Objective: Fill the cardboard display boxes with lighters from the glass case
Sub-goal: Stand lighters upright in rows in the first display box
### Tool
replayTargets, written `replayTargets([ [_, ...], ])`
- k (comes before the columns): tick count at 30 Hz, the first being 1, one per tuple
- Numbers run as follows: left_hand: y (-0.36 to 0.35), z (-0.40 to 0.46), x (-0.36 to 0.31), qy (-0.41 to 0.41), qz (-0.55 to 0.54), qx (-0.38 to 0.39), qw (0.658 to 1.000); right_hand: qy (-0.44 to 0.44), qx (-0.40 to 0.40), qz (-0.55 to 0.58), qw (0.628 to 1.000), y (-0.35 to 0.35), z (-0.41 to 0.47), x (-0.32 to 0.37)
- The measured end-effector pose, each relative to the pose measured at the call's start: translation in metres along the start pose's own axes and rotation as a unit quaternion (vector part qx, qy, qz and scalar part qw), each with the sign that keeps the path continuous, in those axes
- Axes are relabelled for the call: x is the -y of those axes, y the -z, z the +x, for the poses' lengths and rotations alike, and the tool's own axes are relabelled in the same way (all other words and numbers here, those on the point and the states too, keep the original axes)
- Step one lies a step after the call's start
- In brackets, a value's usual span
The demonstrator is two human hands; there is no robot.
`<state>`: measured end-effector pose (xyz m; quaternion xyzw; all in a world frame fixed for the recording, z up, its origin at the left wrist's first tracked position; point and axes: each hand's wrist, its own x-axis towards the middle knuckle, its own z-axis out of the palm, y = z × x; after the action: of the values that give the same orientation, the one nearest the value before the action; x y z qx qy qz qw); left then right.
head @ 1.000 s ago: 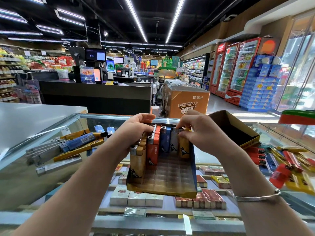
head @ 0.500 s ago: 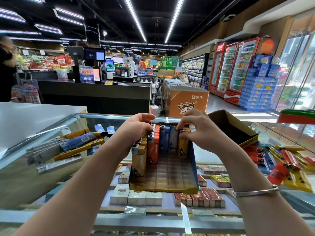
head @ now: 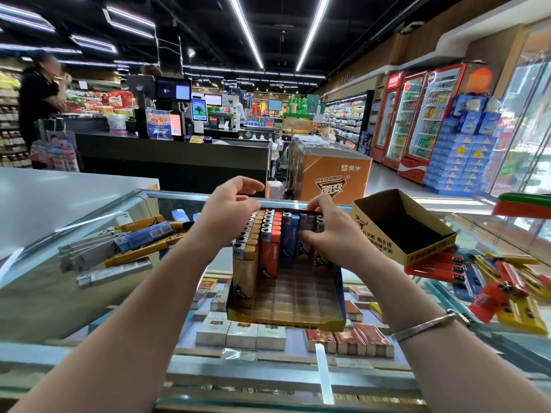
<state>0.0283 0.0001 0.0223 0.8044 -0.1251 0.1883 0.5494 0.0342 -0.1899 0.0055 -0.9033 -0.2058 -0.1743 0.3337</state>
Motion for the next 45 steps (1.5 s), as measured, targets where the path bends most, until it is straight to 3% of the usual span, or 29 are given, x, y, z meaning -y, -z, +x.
replayTargets([
  [5, 0.026, -0.01, 0.015, -0.035, 0.085, -0.06, 0.994, 0.016, -0.033, -0.027, 0.999, -0.005, -0.002, 0.003],
  [9, 0.056, -0.024, 0.032, -0.059, 0.234, -0.065, 0.968, 0.016, -0.027, -0.027, 0.999, -0.008, -0.002, 0.005],
  [12, 0.078, -0.033, 0.051, -0.039, 0.361, -0.045, 0.931, 0.015, -0.031, -0.028, 0.999, -0.009, -0.004, 0.006],
  [15, 0.091, -0.043, 0.067, 0.022, 0.502, -0.005, 0.865, 0.012, -0.035, -0.029, 0.999, -0.008, -0.005, 0.007],
  [17, 0.093, -0.047, 0.073, 0.027, 0.551, 0.009, 0.834, 0.01, -0.033, -0.027, 0.999, -0.008, -0.005, 0.008],
  [20, 0.091, -0.047, 0.076, 0.021, 0.578, -0.004, 0.816, 0.009, -0.035, -0.025, 0.999, -0.008, -0.007, 0.01],
  [23, 0.085, -0.048, 0.079, 0.03, 0.554, -0.004, 0.832, 0.009, -0.037, -0.022, 0.999, -0.007, -0.008, 0.011],
  [27, 0.08, -0.05, 0.072, -0.082, 0.471, -0.057, 0.876, 0.007, -0.035, -0.02, 0.999, -0.007, -0.008, 0.01],
  [30, 0.069, -0.046, 0.061, -0.104, 0.422, -0.015, 0.901, 0.005, -0.033, -0.02, 0.999, -0.007, -0.008, 0.01],
  [38, 0.043, -0.024, 0.068, -0.066, 0.428, 0.081, 0.898, 0.016, -0.043, -0.028, 0.999, -0.008, -0.005, 0.006],
  [45, 0.045, -0.025, 0.086, -0.065, 0.487, 0.065, 0.869, 0.015, -0.045, -0.026, 0.999, -0.008, -0.006, 0.007],
])
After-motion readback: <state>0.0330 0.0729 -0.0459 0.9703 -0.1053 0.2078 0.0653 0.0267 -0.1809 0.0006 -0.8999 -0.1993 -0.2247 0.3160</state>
